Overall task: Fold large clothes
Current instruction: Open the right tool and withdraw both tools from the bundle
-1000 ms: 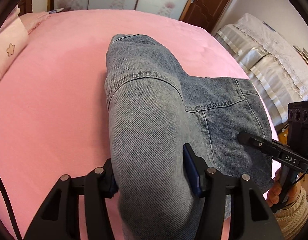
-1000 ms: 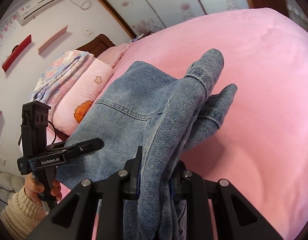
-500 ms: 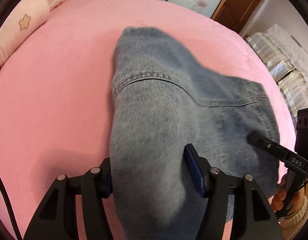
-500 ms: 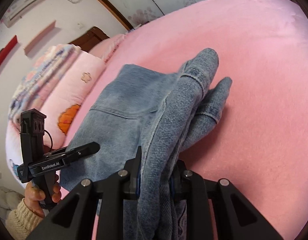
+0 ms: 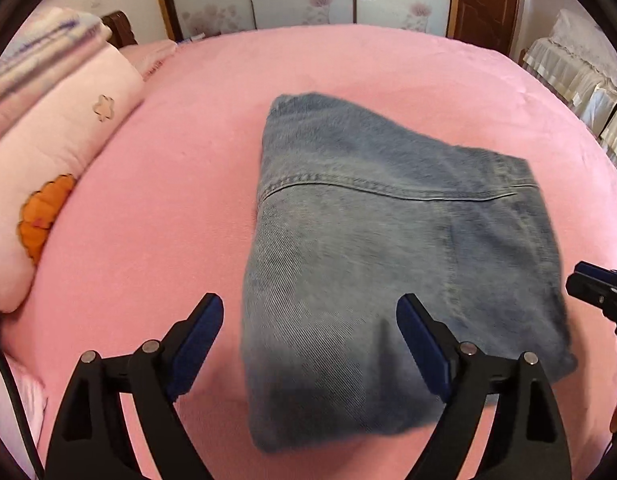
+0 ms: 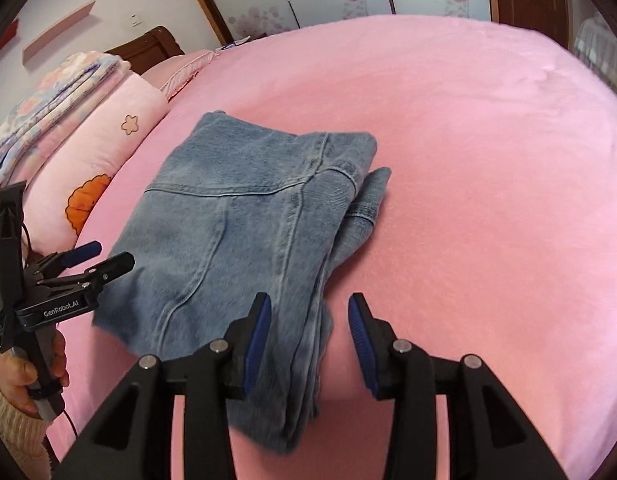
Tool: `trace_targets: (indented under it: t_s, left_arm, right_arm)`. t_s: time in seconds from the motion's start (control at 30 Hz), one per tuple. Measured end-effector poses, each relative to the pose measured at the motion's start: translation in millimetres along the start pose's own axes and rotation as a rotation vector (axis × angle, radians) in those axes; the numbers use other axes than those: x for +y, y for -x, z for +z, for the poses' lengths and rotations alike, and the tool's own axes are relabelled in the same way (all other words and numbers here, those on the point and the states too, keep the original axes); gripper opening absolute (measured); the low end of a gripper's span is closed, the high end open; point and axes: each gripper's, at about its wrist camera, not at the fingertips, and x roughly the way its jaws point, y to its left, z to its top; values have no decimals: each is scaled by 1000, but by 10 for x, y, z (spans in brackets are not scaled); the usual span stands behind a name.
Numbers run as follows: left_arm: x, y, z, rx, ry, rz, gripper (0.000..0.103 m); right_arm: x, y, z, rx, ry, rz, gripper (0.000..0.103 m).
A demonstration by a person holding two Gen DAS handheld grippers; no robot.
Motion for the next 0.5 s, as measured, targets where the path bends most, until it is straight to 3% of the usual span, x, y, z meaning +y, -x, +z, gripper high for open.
trace_targets:
  t_s: [0.27, 0.5]
  left_arm:
    - [-332, 741, -245, 12, 32, 31, 88]
    - [-581, 1431, -541, -20, 73, -24, 88]
  right_arm:
    - [281, 641, -150, -23, 21, -2, 40]
    - [425, 1292, -390, -62, 34, -33, 40]
